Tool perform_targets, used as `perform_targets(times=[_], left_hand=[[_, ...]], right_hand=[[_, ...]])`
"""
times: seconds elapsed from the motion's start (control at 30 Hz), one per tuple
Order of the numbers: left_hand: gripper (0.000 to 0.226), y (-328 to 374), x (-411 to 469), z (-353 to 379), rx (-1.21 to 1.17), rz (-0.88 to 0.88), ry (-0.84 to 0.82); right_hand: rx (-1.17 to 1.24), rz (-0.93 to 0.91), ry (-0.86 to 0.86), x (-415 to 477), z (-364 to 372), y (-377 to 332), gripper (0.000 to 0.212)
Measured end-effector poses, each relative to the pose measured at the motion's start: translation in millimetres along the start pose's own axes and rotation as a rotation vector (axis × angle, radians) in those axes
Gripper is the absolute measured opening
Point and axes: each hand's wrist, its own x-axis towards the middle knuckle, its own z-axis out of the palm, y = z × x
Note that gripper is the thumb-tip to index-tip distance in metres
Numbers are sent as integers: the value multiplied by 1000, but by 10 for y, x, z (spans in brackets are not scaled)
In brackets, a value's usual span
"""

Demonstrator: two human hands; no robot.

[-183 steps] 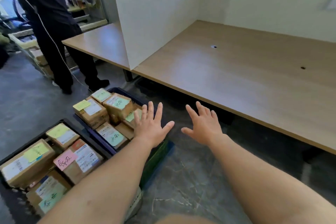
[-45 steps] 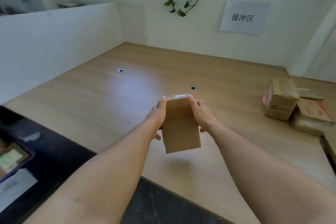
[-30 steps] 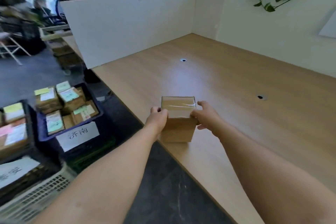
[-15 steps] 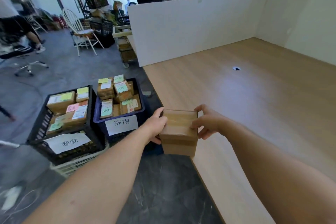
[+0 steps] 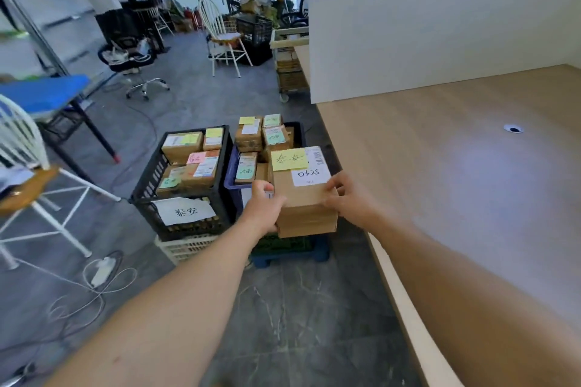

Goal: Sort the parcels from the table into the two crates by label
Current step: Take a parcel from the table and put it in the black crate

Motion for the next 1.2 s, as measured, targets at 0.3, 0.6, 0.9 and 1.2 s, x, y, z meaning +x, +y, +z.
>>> perform_targets(times=[0.3, 0.6, 0.9, 1.2], left_hand=[[97, -426, 489, -867, 49, 76, -127], [93, -928, 1201, -2149, 84, 49, -138], [95, -1458, 1840, -3165, 47, 18, -93], [98, -1633, 2623, -3786, 45, -25, 4]], right_hand=[[-248, -74, -131, 589, 755, -508, 93], [-395, -80, -164, 1306, 1943, -1259, 89], [-426, -95, -208, 1924, 3028, -1805, 87], [-505, -149, -315, 2697, 3586, -2230, 72]])
